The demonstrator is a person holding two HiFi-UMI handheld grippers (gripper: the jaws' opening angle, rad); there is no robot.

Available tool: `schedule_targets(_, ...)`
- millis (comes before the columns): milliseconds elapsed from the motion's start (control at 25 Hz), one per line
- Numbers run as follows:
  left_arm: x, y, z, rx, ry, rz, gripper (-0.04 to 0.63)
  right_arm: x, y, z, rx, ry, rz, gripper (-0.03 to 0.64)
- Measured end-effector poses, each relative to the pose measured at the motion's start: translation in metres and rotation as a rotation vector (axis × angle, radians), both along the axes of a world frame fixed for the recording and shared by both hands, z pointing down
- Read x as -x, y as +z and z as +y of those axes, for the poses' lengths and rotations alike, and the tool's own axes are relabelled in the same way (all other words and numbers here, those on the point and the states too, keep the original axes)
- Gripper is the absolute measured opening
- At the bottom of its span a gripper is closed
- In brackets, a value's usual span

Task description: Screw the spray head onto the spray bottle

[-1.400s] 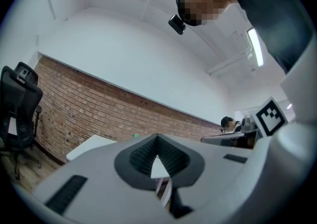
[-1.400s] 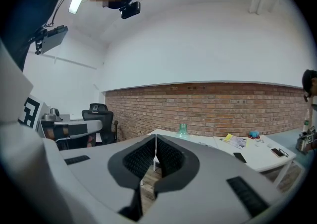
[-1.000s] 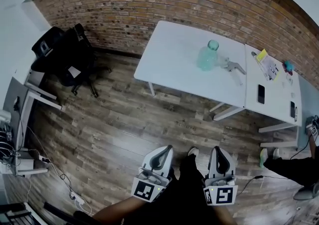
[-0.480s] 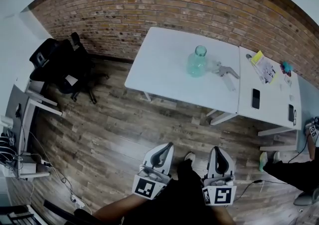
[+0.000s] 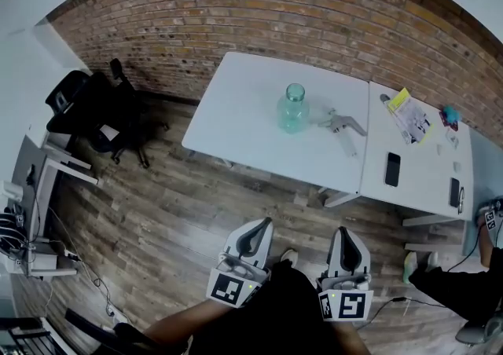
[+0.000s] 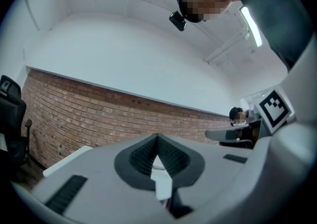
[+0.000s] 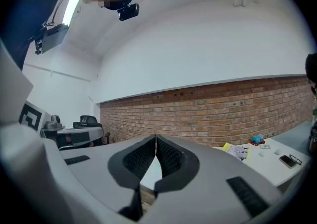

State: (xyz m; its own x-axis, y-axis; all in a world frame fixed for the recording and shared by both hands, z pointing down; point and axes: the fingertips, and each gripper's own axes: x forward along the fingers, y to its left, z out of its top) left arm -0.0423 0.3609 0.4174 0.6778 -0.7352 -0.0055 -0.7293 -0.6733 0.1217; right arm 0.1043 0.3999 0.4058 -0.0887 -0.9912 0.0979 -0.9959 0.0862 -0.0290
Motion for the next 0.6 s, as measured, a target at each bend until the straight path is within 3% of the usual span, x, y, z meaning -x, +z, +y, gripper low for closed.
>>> schedule_targets(160, -0.022, 0.001, -0.013, -0.006, -0.025, -0.023, 0.002, -0.026, 0.001, -0.009, 0.003, -0.008, -0.023, 0.008)
schedule_targets(280, -0.038, -0.006, -0.023, -0.073, -0.039, -0.026, 0.002, -0.049, -0.001, -0.013, -0.009, -0.007, -0.023, 0.008)
schedule_targets(440, -0.067, -0.008, -0.023, -0.045, -0.044, -0.04, 0.002, -0.082, 0.005, -0.011, 0.01, -0.008, -0.071, 0.008)
schedule_targets(600, -0.082, -0.016, -0.022, -0.085, -0.048, -0.042, 0.002, -0.102, 0.005, -0.009, 0.01, -0.012, -0.078, 0.008)
